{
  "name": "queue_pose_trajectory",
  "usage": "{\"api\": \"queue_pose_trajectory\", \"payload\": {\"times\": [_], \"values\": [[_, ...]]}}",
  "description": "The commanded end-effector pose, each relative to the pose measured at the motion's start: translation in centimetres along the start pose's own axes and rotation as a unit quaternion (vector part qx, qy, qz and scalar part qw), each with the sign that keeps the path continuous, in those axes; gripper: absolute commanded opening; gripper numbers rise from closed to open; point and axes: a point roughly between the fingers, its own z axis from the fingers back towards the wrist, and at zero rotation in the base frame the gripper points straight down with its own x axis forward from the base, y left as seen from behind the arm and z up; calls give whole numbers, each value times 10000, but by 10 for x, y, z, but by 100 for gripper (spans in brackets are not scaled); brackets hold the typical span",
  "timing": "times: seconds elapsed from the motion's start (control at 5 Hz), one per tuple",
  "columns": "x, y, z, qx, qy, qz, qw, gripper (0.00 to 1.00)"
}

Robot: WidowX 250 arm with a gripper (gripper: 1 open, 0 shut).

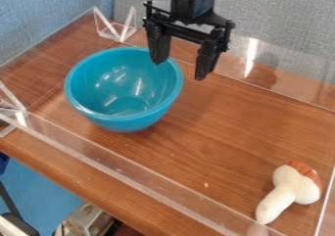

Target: Put the mushroom in the blue bowl

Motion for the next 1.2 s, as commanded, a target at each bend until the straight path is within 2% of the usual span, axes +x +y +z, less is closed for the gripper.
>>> {"api": "queue_pose_trajectory", "payload": {"times": [0.0,0.2,0.4,0.6,0.8,1.0], "values": [[0,-11,-5,7,-46,-66,10000,100],[-1,-22,-10,13,-92,-133,9999,100],[-3,-58,-14,12,-139,-274,9995,100],[-10,-102,-30,59,-92,-494,9987,100],[-16,-137,-39,121,-125,-1189,9928,100],[-20,-166,-50,175,-109,-1789,9837,100]]}}
